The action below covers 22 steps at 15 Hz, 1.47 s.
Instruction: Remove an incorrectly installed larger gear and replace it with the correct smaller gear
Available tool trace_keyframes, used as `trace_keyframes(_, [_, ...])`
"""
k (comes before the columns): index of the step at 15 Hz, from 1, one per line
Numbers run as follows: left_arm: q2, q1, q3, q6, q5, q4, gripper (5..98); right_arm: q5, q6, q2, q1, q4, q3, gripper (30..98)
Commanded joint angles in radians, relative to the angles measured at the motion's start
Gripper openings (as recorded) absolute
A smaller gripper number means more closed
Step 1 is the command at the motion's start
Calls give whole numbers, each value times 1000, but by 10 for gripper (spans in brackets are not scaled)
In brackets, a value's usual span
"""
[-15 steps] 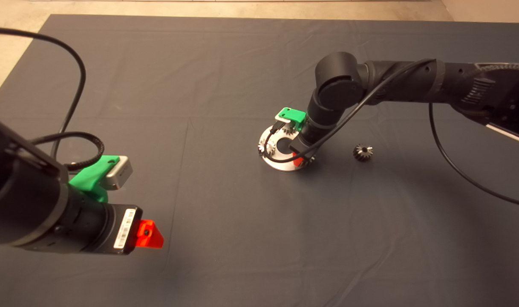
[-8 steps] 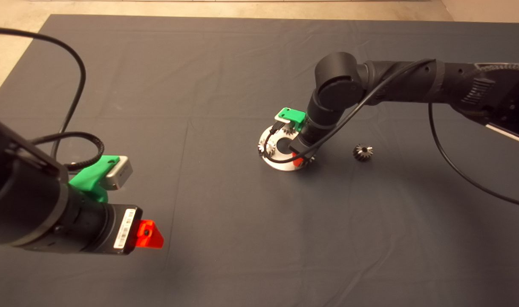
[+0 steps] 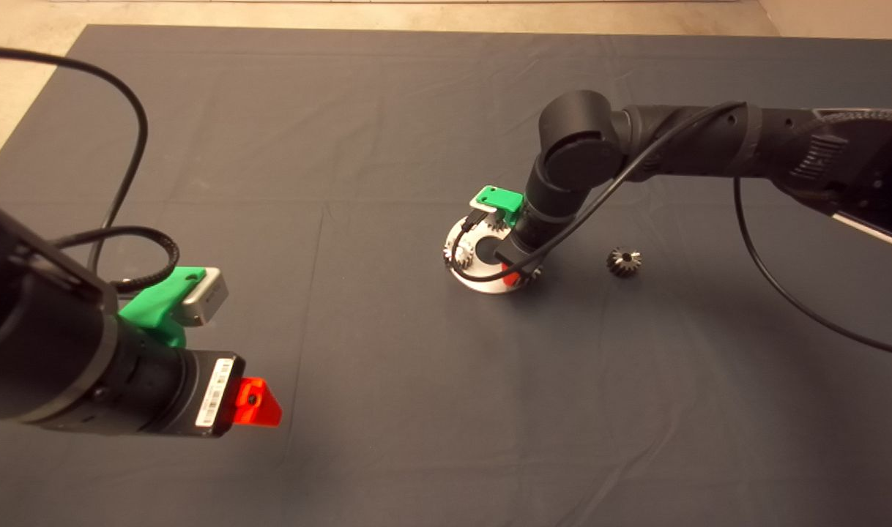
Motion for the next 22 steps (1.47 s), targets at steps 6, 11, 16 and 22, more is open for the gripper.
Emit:
trace_keyframes(6, [3, -9, 13, -3, 86, -18, 982, -36, -4, 0, 4, -17, 8, 659])
trace_keyframes(11, [3, -9, 13, -2, 86, -18, 982, -48, -4, -4, 4, -18, 8, 605])
trace_keyframes(16, [3, -9, 13, -2, 86, -18, 982, -48, -3, -1, 4, -18, 8, 532])
trace_keyframes(22, [2, -9, 13, -2, 86, -18, 982, -48, -3, 2, 4, -17, 9, 518])
